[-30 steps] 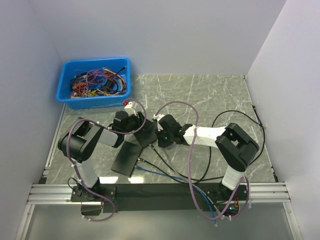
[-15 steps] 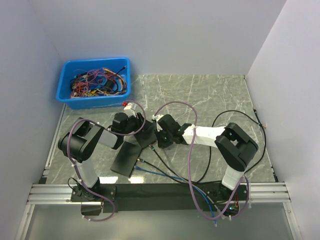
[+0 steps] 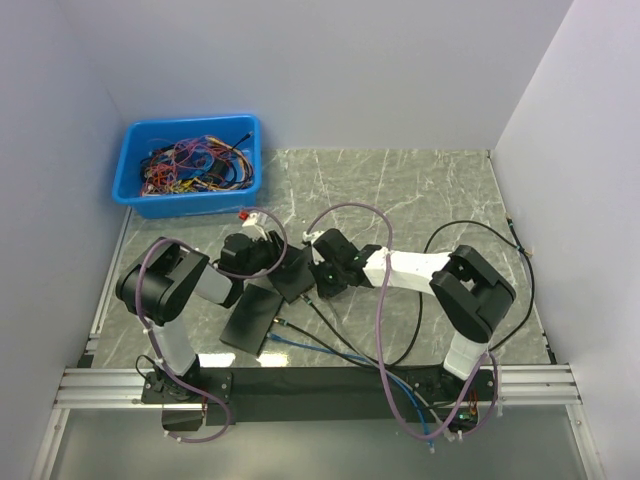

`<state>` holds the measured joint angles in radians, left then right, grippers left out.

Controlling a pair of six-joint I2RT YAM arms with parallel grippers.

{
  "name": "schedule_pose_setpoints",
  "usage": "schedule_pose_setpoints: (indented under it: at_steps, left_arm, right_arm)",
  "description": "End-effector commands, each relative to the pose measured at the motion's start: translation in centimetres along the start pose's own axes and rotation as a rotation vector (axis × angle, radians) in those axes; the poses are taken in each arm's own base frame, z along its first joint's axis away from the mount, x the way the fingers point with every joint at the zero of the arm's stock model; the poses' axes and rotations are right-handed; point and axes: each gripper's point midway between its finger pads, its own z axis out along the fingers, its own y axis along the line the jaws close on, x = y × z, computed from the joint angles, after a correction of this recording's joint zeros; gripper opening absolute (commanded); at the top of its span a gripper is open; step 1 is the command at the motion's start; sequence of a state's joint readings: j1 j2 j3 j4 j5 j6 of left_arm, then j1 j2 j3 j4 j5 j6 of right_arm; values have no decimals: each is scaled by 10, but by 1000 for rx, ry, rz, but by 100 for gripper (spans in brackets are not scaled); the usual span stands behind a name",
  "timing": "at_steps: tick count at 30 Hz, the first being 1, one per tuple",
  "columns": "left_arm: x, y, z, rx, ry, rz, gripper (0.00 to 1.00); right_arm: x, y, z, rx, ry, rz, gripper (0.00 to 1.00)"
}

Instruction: Insert the plug into the switch port

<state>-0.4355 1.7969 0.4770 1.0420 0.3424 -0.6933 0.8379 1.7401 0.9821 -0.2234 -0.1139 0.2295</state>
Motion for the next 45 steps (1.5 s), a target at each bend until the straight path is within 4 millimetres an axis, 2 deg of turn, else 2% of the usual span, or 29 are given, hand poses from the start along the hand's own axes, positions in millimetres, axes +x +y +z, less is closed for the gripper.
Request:
schedule_pose_setpoints:
  at_steps: [1, 7, 13, 17, 27, 40, 45]
  left_arm:
    - [47, -20, -15, 72, 164, -58, 45]
    - [51, -22, -15, 72, 166, -45, 45]
    - [54, -23, -14, 78, 174, -44, 45]
    - [56, -22, -12, 81, 180, -46, 45]
    - [61, -19, -8, 81, 202, -53, 44]
    - [64, -19, -5, 86, 222, -57, 44]
    - [67, -18, -3, 91, 244, -58, 44]
  right_arm:
    - [-43, 9, -2, -5, -111, -47, 0]
    - [-59, 8, -5, 20, -120, -85, 0]
    - [-65, 6, 2, 30, -125, -95, 0]
    - [-75, 4, 2, 38, -178, -94, 0]
    - [-95, -13, -5, 65, -280, -81, 0]
    - [-146, -21, -2, 30, -360, -84, 0]
    - [-158, -13, -7, -22, -389, -132, 0]
